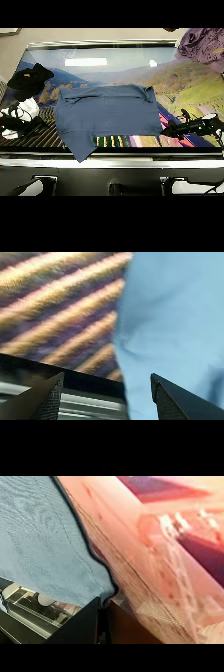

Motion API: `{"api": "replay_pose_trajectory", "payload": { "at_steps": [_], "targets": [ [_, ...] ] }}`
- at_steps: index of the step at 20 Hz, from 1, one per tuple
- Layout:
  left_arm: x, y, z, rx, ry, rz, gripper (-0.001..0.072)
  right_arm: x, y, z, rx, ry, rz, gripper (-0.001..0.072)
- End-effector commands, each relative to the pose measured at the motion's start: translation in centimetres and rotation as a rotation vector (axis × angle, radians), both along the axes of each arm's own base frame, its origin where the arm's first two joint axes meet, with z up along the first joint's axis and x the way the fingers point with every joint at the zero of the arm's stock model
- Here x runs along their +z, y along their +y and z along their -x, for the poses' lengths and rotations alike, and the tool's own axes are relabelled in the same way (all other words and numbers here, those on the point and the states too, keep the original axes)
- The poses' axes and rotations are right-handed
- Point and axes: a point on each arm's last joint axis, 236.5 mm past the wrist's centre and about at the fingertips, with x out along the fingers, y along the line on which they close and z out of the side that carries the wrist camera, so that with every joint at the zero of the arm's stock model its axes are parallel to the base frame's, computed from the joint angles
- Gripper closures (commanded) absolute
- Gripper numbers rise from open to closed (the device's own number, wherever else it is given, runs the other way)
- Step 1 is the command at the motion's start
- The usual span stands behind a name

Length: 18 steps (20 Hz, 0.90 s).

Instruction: Fold the clothes and pants, and hang the long-sleeved shirts on hangers.

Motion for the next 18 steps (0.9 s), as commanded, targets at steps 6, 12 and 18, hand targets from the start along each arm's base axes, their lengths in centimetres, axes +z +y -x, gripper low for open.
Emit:
{"api": "replay_pose_trajectory", "payload": {
  "at_steps": [6,12,18],
  "targets": [
    [-3.5,-4.4,0.8,0.058,-0.108,0.247,0.0101,-0.1,-0.2,-0.4,-0.009,-0.011,0.009,0.0682],
    [-4.7,-4.5,-0.4,0.082,-0.157,0.264,0.0101,0.0,0.0,-0.1,-0.003,-0.003,-0.001,0.0682],
    [-6.1,-4.1,-0.9,0.098,-0.149,0.257,0.0102,0.2,0.1,0.0,-0.004,0.007,-0.008,0.0682]
  ]
}}
